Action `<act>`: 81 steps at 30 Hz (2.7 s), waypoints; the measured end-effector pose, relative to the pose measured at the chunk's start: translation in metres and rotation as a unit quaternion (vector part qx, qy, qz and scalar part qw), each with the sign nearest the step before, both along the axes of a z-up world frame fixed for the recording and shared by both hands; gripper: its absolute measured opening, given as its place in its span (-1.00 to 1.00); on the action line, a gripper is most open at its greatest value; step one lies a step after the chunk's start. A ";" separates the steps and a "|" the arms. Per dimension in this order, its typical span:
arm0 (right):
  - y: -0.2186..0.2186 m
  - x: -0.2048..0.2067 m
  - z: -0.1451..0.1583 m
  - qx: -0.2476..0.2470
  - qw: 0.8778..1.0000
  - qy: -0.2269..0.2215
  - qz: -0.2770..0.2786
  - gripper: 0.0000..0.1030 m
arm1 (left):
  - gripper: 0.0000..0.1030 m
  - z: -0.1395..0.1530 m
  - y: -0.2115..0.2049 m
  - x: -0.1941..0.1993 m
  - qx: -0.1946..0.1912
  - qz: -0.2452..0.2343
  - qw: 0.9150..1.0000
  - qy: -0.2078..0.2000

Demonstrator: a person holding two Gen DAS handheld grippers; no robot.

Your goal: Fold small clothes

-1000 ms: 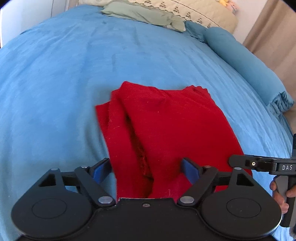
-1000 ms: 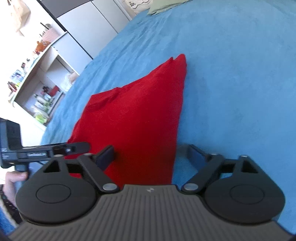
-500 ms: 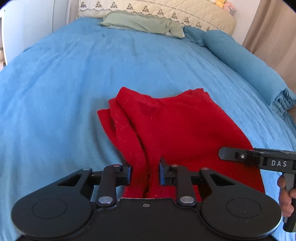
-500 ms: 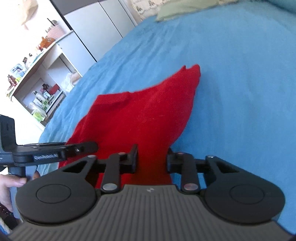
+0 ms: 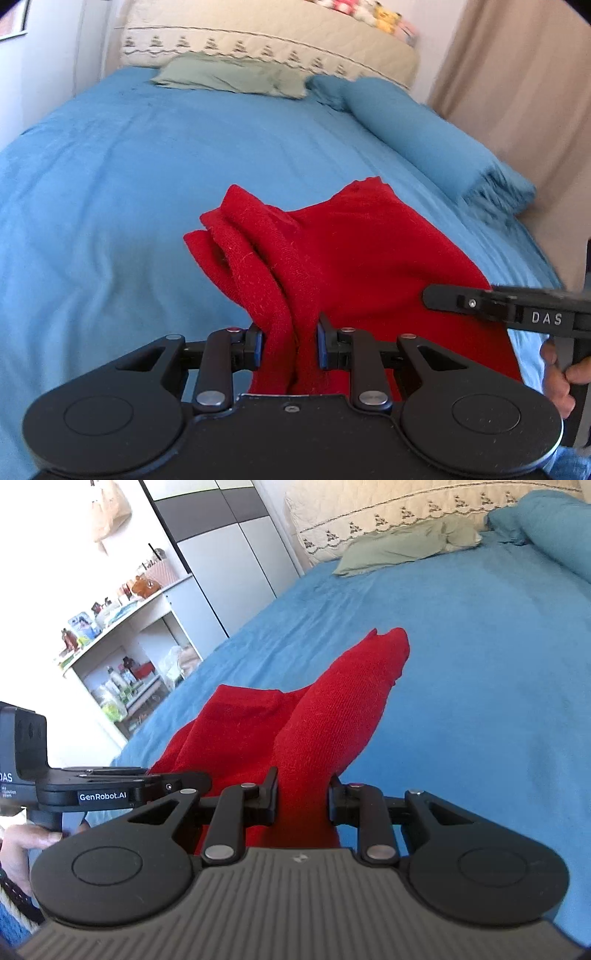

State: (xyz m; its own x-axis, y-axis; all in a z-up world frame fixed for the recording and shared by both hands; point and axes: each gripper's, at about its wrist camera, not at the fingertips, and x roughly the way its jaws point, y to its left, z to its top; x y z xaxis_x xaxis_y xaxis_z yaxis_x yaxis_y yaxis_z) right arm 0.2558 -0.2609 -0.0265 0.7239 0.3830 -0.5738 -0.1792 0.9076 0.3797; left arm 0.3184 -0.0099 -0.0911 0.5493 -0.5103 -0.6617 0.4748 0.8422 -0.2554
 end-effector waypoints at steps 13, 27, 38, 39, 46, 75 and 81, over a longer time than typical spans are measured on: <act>-0.057 -0.106 -0.082 -0.057 0.995 0.021 -0.078 0.71 | 0.63 -0.053 -0.037 -0.059 0.090 0.045 0.993 -0.055; -0.059 -0.118 -0.085 -0.081 0.988 0.004 -0.131 0.94 | 0.77 -0.062 -0.020 -0.060 0.106 0.097 0.989 -0.029; -0.043 -0.185 0.066 -0.091 0.987 -0.039 -0.127 1.00 | 1.00 0.087 0.007 -0.167 0.076 0.143 0.981 -0.106; -0.039 -0.196 0.081 -0.097 0.986 -0.038 -0.133 1.00 | 1.00 0.095 0.010 -0.180 0.070 0.141 0.982 -0.104; -0.013 -0.261 0.136 -0.162 0.975 0.014 -0.154 1.00 | 1.00 0.110 0.028 -0.239 0.074 0.168 0.983 -0.020; 0.024 -0.342 0.107 -0.231 0.953 0.098 -0.171 1.00 | 1.00 0.089 0.016 -0.305 0.123 0.122 0.985 -0.013; 0.024 -0.345 0.108 -0.229 0.952 0.099 -0.174 1.00 | 1.00 0.090 0.018 -0.305 0.119 0.123 0.985 -0.018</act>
State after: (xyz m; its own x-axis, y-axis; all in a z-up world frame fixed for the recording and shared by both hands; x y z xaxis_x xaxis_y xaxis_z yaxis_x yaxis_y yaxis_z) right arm -0.0891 -0.2369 0.0813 0.6209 -0.1844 -0.7619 0.1972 0.9774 -0.0759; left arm 0.0131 0.0083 -0.0010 0.6619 -0.1928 -0.7244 0.2549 0.9667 -0.0244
